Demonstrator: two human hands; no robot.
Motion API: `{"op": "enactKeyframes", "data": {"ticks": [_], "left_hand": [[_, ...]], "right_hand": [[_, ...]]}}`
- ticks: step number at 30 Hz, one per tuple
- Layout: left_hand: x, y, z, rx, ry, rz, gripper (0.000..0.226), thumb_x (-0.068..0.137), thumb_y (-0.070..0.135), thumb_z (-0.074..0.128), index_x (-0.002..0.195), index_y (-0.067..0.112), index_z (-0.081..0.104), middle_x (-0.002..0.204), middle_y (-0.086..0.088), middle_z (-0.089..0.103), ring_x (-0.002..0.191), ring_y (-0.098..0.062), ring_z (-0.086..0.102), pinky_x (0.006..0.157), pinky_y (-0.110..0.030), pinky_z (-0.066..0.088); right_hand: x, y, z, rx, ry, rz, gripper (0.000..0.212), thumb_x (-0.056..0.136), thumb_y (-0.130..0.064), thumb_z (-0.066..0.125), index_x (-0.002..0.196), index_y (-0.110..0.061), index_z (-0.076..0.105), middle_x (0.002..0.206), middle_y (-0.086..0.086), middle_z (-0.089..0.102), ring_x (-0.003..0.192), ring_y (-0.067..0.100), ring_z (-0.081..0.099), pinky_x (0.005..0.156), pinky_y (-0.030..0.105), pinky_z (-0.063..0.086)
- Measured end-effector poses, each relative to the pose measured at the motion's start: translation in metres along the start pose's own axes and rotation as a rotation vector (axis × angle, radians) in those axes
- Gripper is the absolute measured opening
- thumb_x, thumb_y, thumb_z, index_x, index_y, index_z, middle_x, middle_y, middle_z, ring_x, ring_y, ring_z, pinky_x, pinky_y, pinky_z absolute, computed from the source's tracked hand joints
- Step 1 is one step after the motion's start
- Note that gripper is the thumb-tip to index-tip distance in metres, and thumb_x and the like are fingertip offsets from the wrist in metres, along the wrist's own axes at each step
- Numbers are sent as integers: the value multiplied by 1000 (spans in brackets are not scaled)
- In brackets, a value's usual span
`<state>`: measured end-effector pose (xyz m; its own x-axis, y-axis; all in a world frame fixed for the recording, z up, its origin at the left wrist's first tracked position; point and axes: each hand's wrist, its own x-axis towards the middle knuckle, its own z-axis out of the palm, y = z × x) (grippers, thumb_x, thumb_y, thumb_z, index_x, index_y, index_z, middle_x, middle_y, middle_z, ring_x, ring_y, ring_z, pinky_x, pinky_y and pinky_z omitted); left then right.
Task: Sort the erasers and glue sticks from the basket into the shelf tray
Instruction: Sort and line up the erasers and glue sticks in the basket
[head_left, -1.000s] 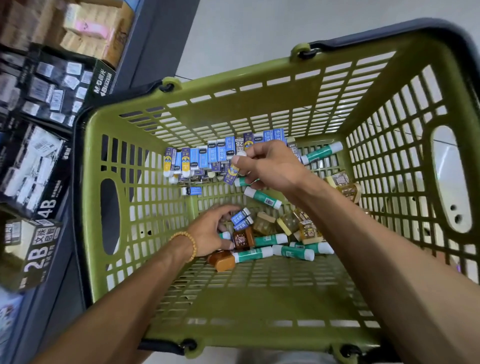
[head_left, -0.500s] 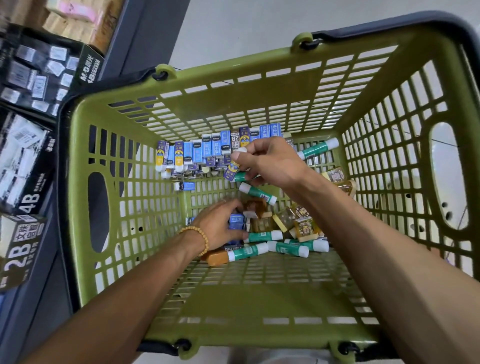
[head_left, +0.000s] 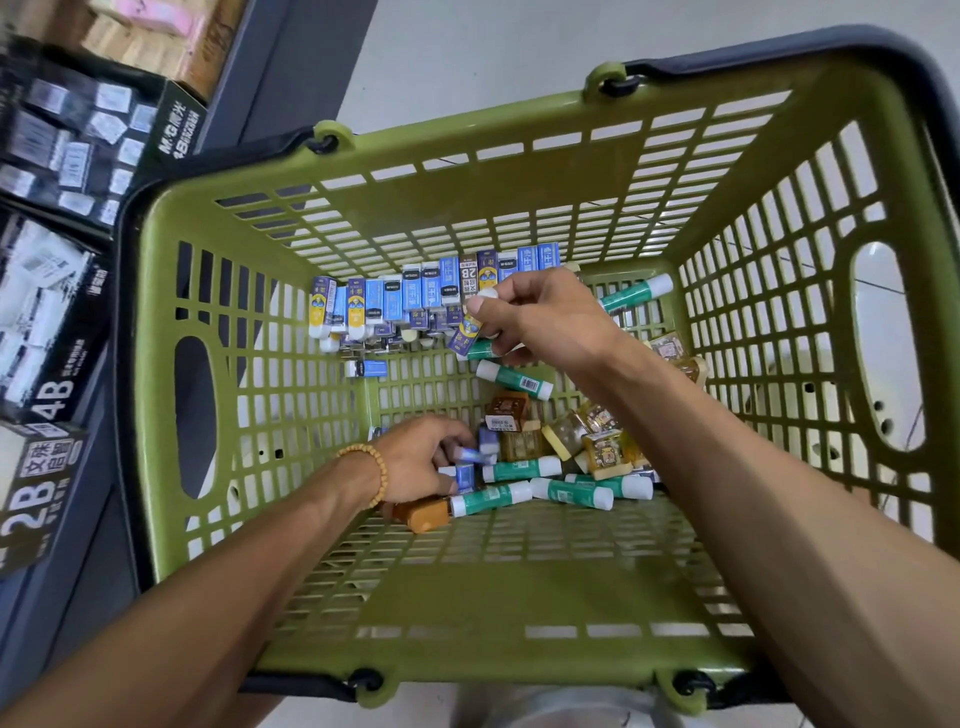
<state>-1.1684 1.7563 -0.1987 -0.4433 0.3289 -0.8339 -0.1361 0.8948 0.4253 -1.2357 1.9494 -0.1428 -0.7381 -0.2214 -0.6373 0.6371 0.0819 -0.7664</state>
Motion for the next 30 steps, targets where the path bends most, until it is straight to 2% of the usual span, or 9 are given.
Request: {"op": "enactKeyframes", "data": {"ticks": [4, 7, 11, 16, 18, 21, 24, 27, 30], "left_hand": [[1, 6, 3, -23, -13, 1, 31, 81, 12, 76, 109, 19, 65, 81, 18, 55, 71, 3, 52, 59, -3, 38], [4, 8, 2, -37, -129, -12, 34, 83, 11, 72, 114, 22, 62, 95, 10, 60, 84, -11, 58, 74, -20, 50], [5, 8, 3, -3, -258, -49, 51, 79, 12, 75, 125, 25, 55, 107, 6, 60, 96, -17, 60, 88, -34, 53], [0, 6, 2, -78, -183, -47, 38, 65, 26, 75, 97, 42, 63, 115, 12, 63, 105, -11, 61, 95, -38, 51], [-1, 8, 3, -50, -167, -37, 41, 68, 22, 74, 102, 42, 63, 120, 11, 60, 108, -12, 59, 96, -36, 50], [-1, 10, 7, -57, -146, -55, 50, 75, 13, 75, 119, 30, 60, 123, 6, 58, 109, -14, 57, 91, -30, 51], [-1, 6, 5, -154, -112, -62, 42, 73, 11, 76, 106, 32, 63, 111, 6, 64, 89, -11, 63, 76, -28, 54], [-4, 3, -3, -364, -17, -94, 44, 69, 8, 78, 102, 31, 62, 102, 8, 70, 66, -8, 62, 60, -28, 51], [-2, 9, -1, -443, 76, -84, 61, 69, 4, 80, 118, 29, 53, 111, 9, 65, 80, -9, 66, 66, -23, 53]], "right_hand": [[1, 0, 2, -7, -7, 5, 20, 94, -21, 69, 81, -7, 61, 80, 14, 64, 61, 15, 56, 50, 21, 45], [2, 1, 3, -9, -5, 6, 20, 93, -21, 69, 82, -6, 61, 79, 13, 64, 61, 15, 58, 51, 21, 46], [1, 1, 0, -8, 14, 6, 20, 93, -22, 70, 88, -4, 63, 80, 13, 66, 65, 18, 59, 54, 24, 47], [-1, 1, -1, -15, 24, 0, 35, 93, -22, 69, 100, 11, 63, 82, 13, 66, 67, 18, 59, 54, 24, 48], [-2, 1, -1, -18, 30, -1, 38, 93, -22, 69, 102, 14, 62, 81, 12, 67, 67, 18, 59, 54, 23, 49], [-2, 0, 0, -13, 32, 1, 34, 93, -23, 70, 100, 10, 64, 79, 11, 68, 66, 17, 60, 57, 26, 50], [-3, 0, -2, -8, 38, 7, 27, 93, -23, 70, 97, 4, 65, 79, 9, 69, 65, 16, 59, 60, 31, 49], [-4, -2, -4, 1, 54, 11, 37, 92, -23, 70, 103, 12, 62, 84, 16, 69, 66, 18, 59, 63, 35, 49], [-5, -2, -6, -6, 68, 10, 40, 92, -24, 70, 105, 13, 62, 97, 25, 71, 67, 17, 60, 66, 35, 50]]}}
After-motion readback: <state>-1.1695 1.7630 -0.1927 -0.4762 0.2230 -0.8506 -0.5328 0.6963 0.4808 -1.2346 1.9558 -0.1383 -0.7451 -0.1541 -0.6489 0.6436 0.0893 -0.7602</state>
